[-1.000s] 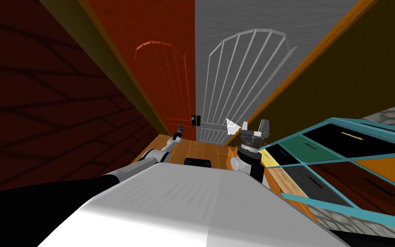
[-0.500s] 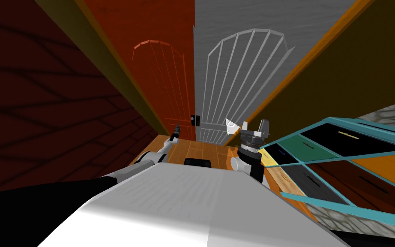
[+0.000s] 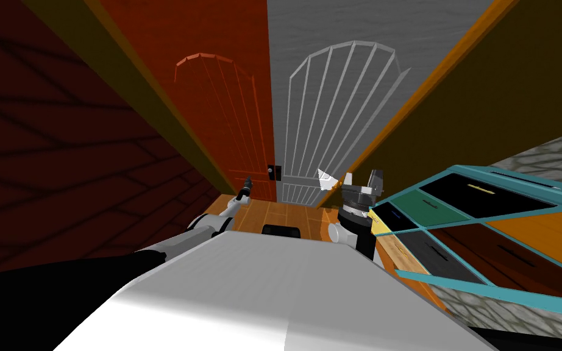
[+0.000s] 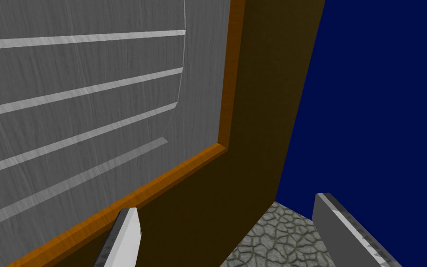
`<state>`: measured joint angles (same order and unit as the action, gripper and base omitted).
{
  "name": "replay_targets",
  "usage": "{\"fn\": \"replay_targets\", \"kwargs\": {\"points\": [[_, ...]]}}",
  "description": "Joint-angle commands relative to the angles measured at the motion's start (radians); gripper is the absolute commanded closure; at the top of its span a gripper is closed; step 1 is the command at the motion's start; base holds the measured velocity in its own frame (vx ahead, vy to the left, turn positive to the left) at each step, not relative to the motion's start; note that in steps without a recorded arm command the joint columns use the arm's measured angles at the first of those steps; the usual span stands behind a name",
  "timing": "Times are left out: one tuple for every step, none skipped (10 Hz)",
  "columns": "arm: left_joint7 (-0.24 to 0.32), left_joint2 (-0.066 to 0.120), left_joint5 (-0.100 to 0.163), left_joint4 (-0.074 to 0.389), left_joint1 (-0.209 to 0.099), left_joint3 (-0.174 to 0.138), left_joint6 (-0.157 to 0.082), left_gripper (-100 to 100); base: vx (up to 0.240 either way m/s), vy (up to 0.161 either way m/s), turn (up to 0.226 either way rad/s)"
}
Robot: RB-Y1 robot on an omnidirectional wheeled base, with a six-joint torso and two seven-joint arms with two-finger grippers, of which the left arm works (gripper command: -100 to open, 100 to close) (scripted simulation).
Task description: Pull the door open
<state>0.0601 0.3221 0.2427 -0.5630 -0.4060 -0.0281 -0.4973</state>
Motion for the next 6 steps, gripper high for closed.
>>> {"fn": "replay_targets", "kwargs": {"points": [[0.017,0.014,0.003,-0.016,0.004,0.002,0.002,-100,0.191,-0.046,-0.186],[0.023,0.016,0.003,-0.017,0.0,0.005,0.001,-100,0.182,-0.032,-0.177],[0.029,0.013,0.002,-0.02,-0.006,0.011,-0.001,-100,0.193,-0.044,-0.211],[0.033,0.007,0.0,-0.024,-0.014,0.018,-0.002,-100,0.184,-0.065,-0.076],[0.037,-0.002,-0.002,-0.029,-0.023,0.027,-0.004,-100,0.191,-0.061,-0.203],[0.039,-0.015,-0.005,-0.035,-0.034,0.036,-0.005,-100,0.194,-0.101,-0.229]]}}
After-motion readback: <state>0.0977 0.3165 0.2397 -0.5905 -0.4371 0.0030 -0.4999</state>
